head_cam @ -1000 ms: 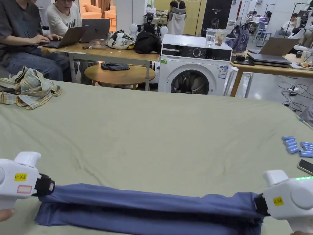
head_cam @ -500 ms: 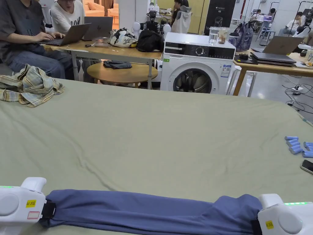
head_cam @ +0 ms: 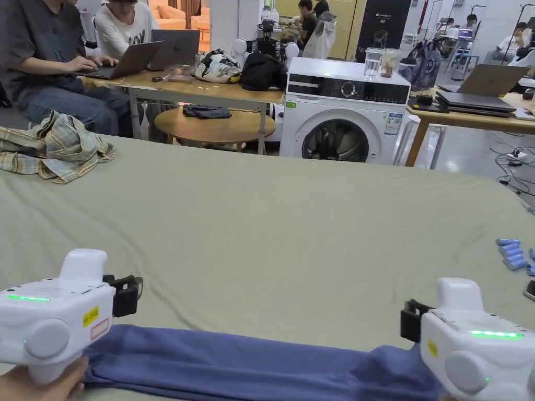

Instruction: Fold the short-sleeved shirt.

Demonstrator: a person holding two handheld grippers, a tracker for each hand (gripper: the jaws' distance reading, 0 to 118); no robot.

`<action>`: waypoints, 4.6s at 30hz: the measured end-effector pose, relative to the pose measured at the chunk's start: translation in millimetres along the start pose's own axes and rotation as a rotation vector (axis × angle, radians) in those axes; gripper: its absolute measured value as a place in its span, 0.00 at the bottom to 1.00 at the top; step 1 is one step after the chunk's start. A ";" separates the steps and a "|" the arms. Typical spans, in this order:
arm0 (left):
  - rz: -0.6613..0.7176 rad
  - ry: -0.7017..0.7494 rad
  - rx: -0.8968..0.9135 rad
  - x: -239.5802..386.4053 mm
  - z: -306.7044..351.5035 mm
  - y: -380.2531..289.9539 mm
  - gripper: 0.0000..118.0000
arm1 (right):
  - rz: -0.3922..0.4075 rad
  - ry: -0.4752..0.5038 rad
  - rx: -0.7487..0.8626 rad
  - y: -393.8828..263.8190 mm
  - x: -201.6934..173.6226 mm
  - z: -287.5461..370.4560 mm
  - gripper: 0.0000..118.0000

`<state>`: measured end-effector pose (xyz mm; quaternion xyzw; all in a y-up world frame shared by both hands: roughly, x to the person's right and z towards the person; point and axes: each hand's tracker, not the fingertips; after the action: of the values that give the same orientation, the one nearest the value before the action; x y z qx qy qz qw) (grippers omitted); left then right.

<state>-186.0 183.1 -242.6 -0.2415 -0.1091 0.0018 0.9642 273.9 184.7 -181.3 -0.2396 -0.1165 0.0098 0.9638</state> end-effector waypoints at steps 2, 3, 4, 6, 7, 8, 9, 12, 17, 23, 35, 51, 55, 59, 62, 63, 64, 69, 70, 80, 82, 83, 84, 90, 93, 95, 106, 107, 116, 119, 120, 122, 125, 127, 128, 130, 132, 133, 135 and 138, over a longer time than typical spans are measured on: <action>-0.042 0.025 0.078 14.3 0.3 1.5 0.33 | -0.032 0.005 0.127 -2.6 -17.7 1.4 0.47; -0.067 0.033 0.114 21.2 1.7 1.7 0.33 | -0.033 0.009 0.177 -2.3 -27.6 3.8 0.47; -0.091 0.053 0.150 28.6 3.4 2.2 0.33 | -0.038 0.006 0.213 -0.1 -38.7 7.3 0.46; -0.123 0.075 0.217 33.7 0.6 1.4 0.24 | -0.061 0.020 0.286 1.2 -53.5 10.5 0.30; -0.128 0.083 0.241 36.9 2.7 2.0 0.14 | -0.061 0.020 0.311 2.6 -60.2 11.8 0.17; -0.128 0.083 0.263 40.2 4.5 2.8 0.03 | -0.053 0.011 0.315 6.1 -67.9 12.1 0.03; -0.129 0.097 0.273 44.2 5.1 4.1 0.00 | -0.056 0.015 0.332 7.9 -74.7 12.4 0.00; -0.122 0.130 0.285 45.8 6.4 8.2 0.00 | -0.058 0.007 0.350 11.9 -88.6 8.8 0.00; -0.067 0.138 0.246 27.5 12.2 12.4 0.00 | -0.090 0.045 0.344 16.1 -97.9 6.0 0.00; 0.104 0.010 -0.040 -45.2 6.2 10.4 0.00 | -0.069 0.099 0.319 16.9 -103.7 -0.3 0.00; 0.466 -0.331 -0.553 -152.3 -39.5 -26.0 0.53 | -0.029 0.150 0.239 12.3 -114.8 -18.0 0.00; 0.739 -0.756 -0.583 -146.2 -79.4 -80.1 0.30 | -0.040 0.165 0.173 3.0 -115.7 -27.4 0.00; 0.689 -0.664 -0.594 -139.0 -77.4 -80.7 0.08 | -0.033 0.166 0.171 3.0 -114.8 -26.6 0.00; 0.658 -0.622 -0.573 -136.9 -64.6 -69.2 0.06 | -0.029 0.163 0.179 5.0 -111.1 -23.5 0.00; 0.649 -0.618 -0.532 -136.7 -50.2 -55.6 0.06 | -0.026 0.161 0.183 6.2 -108.0 -24.0 0.00; 0.655 -0.621 -0.524 -138.2 -45.7 -50.5 0.06 | -0.026 0.161 0.183 6.6 -107.2 -24.1 0.00; 0.651 -0.617 -0.506 -139.6 -39.9 -44.2 0.06 | -0.027 0.160 0.184 6.7 -106.3 -24.3 0.00; 0.615 -0.527 -0.484 -161.6 -16.5 -17.6 0.06 | -0.026 0.168 0.179 9.3 -105.7 -25.6 0.00; 0.612 -0.504 -0.478 -168.9 -9.9 -13.7 0.06 | -0.025 0.169 0.180 9.5 -106.3 -25.4 0.00; 0.521 -0.330 -0.500 -157.8 22.0 14.1 0.06 | -0.022 0.206 0.183 11.6 -121.3 -25.1 0.00; 0.547 -0.398 -0.502 -147.1 21.5 17.0 0.06 | -0.025 0.213 0.187 11.3 -122.4 -23.3 0.00; 0.574 -0.450 -0.511 -138.3 19.9 18.9 0.06 | -0.025 0.214 0.188 11.3 -122.8 -22.3 0.00; 0.584 -0.491 -0.518 -128.2 17.6 20.8 0.06 | -0.023 0.216 0.189 11.3 -123.0 -21.4 0.00; 0.573 -0.619 -0.570 -57.7 -8.8 27.0 0.06 | -0.030 0.218 0.185 10.5 -117.5 -16.6 0.00; 0.553 -0.615 -0.615 -25.5 -36.3 22.0 0.06 | -0.025 0.209 0.182 9.2 -115.0 -15.6 0.00; 0.511 -0.573 -0.684 -3.6 -57.1 14.0 0.06 | -0.025 0.204 0.176 7.4 -111.3 -15.6 0.00; 0.399 -0.424 -0.809 49.9 -101.5 -20.4 0.50 | -0.029 0.166 0.148 0.0 -92.4 -18.1 0.00; 0.387 -0.441 -0.810 51.3 -100.4 -17.0 0.51 | -0.031 0.166 0.148 0.2 -91.8 -18.1 0.00; 0.414 -0.584 -0.763 46.3 -59.7 14.2 0.34 | -0.040 0.169 0.148 0.7 -86.6 -14.9 0.00; 0.378 -0.545 -0.712 39.9 -46.8 23.4 0.18 | -0.044 0.170 0.150 1.5 -84.9 -13.7 0.00; 0.370 -0.530 -0.694 37.1 -45.3 24.1 0.13 | -0.046 0.170 0.150 1.7 -84.9 -13.7 0.00; 0.363 -0.488 -0.658 31.5 -47.3 25.2 0.07 | -0.051 0.172 0.150 1.9 -84.6 -12.9 0.00; 0.363 -0.438 -0.658 31.3 -60.8 15.4 0.05 | -0.055 0.174 0.151 2.1 -85.4 -11.9 0.00; 0.292 -0.396 -0.715 40.1 -75.7 0.5 0.05 | -0.054 0.179 0.151 2.0 -86.4 -11.5 0.00; 0.287 -0.406 -0.749 44.4 -82.9 -8.4 0.04 | -0.052 0.180 0.150 1.9 -87.2 -11.4 0.00; 0.336 -0.481 -0.808 53.6 -97.8 -27.7 0.04 | -0.048 0.182 0.151 1.2 -88.2 -11.1 0.00; 0.405 -0.607 -0.783 59.0 -101.3 -39.1 0.04 | -0.045 0.184 0.148 0.5 -88.4 -11.1 0.00; 0.427 -0.639 -0.752 60.3 -99.3 -42.1 0.04 | -0.046 0.185 0.147 0.2 -88.0 -10.3 0.00; 0.428 -0.640 -0.739 63.2 -101.8 -49.1 0.04 | -0.049 0.189 0.150 -0.5 -86.9 -7.9 0.00; 0.542 -0.699 -0.727 58.5 -108.2 -62.0 0.04 | -0.040 0.189 0.155 -1.3 -86.1 -6.8 0.00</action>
<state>-109.1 81.3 -294.4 -0.5622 -0.3494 0.2911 0.6907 191.7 174.0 -205.5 -0.1616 -0.0286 -0.0231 0.9862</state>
